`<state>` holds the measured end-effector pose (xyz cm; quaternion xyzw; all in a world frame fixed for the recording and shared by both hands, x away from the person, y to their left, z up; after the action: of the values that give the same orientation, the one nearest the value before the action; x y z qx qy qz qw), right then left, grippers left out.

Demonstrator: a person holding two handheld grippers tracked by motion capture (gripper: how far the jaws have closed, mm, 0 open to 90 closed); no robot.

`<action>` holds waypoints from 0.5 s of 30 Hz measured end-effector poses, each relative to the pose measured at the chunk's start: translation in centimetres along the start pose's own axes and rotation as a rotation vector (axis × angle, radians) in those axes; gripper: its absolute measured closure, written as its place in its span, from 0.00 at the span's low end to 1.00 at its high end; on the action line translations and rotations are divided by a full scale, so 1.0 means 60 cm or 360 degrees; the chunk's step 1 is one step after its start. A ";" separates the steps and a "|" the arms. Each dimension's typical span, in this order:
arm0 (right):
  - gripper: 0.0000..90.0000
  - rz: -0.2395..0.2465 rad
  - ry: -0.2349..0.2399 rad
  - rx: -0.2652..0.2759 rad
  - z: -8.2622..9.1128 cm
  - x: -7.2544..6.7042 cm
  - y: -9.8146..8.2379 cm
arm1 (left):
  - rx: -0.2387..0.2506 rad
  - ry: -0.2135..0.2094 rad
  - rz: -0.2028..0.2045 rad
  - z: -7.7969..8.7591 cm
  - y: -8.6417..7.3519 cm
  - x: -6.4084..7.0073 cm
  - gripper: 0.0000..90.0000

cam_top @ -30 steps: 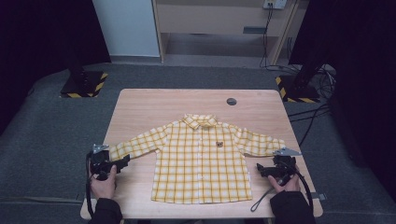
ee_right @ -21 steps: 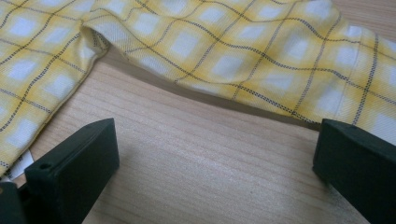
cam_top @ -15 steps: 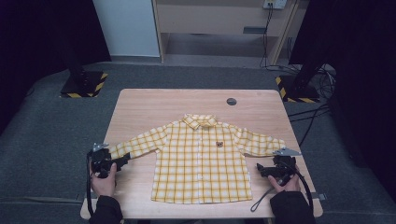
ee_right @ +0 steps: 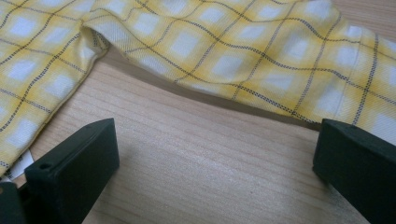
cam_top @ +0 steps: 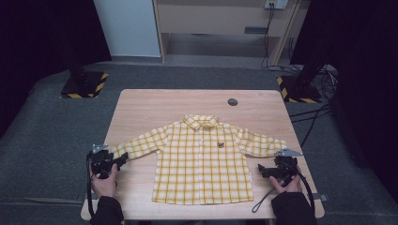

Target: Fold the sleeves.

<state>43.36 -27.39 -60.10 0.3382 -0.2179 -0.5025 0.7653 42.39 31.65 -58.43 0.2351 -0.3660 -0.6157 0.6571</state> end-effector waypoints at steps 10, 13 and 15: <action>0.00 -0.0002 0.0000 0.0000 0.000 0.000 0.000 | 0.0003 0.0078 0.0003 0.002 0.000 -0.007 0.62; 0.00 -0.0001 0.0000 0.0000 0.000 0.000 0.000 | -0.0004 0.0088 0.0000 0.001 0.000 -0.006 0.67; 0.00 0.0000 0.0000 0.0000 0.000 0.000 0.000 | -0.0006 0.0087 0.0000 0.001 0.000 -0.007 0.71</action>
<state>43.35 -27.39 -60.10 0.3381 -0.2179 -0.5025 0.7653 42.35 32.07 -58.45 0.2507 -0.3468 -0.6096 0.6673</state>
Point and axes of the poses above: each handheld gripper's, and its own axes: z roughly backward along the jaws, y roughly out of its top, x roughly to its right, the point moved 8 cm from there along -z, roughly forward along the jaws, and after that the axes turned 2 degrees about x, right-handed, at the moved point
